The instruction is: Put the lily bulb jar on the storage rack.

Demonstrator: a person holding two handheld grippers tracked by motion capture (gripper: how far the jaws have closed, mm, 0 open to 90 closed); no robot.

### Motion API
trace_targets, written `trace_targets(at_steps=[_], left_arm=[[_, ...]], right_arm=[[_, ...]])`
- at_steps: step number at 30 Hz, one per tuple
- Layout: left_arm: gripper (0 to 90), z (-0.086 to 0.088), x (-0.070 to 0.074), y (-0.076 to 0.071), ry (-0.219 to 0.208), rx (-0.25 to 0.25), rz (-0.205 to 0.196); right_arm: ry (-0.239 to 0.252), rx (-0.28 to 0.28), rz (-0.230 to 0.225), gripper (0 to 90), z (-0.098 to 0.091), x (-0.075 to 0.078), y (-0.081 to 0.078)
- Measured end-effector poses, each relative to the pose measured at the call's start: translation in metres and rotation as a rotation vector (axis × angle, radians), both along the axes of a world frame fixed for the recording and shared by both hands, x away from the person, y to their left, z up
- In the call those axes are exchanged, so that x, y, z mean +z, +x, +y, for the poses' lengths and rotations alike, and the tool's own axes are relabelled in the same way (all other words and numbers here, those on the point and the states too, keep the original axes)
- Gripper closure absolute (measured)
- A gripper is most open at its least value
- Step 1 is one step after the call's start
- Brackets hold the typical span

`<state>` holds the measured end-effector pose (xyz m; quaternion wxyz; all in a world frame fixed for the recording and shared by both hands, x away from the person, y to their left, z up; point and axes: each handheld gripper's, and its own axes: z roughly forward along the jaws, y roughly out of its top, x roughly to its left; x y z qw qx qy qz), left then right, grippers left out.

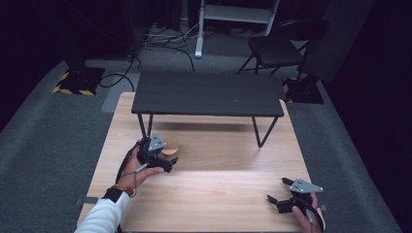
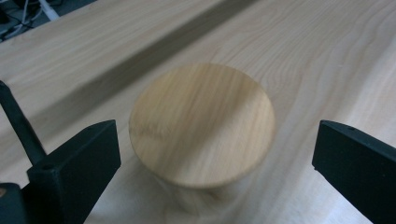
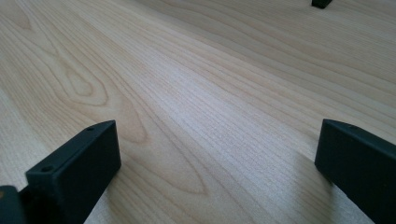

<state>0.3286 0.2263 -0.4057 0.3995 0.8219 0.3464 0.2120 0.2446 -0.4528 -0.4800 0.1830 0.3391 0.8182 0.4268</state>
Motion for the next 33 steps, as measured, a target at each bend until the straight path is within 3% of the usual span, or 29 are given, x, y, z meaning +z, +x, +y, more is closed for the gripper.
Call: trace_targets(at_steps=[8, 9, 12, 16, 21, 27, 33], left_arm=[[2.9, -0.011, -0.012, 0.015, -0.006, 0.011, -0.001], [3.6, -0.013, -0.013, 0.016, 0.010, 0.013, -0.006], [7.1, -0.014, -0.017, 0.019, 0.017, 0.016, -0.008], [21.0, -0.013, -0.021, 0.022, 0.011, 0.014, -0.007], [24.1, -0.010, -0.023, 0.027, -0.001, 0.002, 0.015], [24.8, -0.007, -0.016, 0.024, 0.008, 0.024, 0.039], [24.9, 0.002, 0.003, 0.010, -0.038, 0.009, 0.028]], right_arm=[[0.000, 0.002, 0.000, 0.0, 0.000, 0.000, 0.000], [0.000, 0.001, 0.000, 0.0, 0.000, 0.000, 0.000], [0.000, 0.002, 0.000, 0.0, 0.000, 0.000, 0.000], [0.000, 0.002, 0.000, 0.0, 0.000, 0.000, 0.000], [0.000, 0.002, 0.000, 0.0, 0.000, 0.000, 0.000], [0.000, 0.002, 0.000, 0.0, 0.000, 0.000, 0.000], [0.000, 0.002, 0.000, 0.0, 0.000, 0.000, 0.000]])
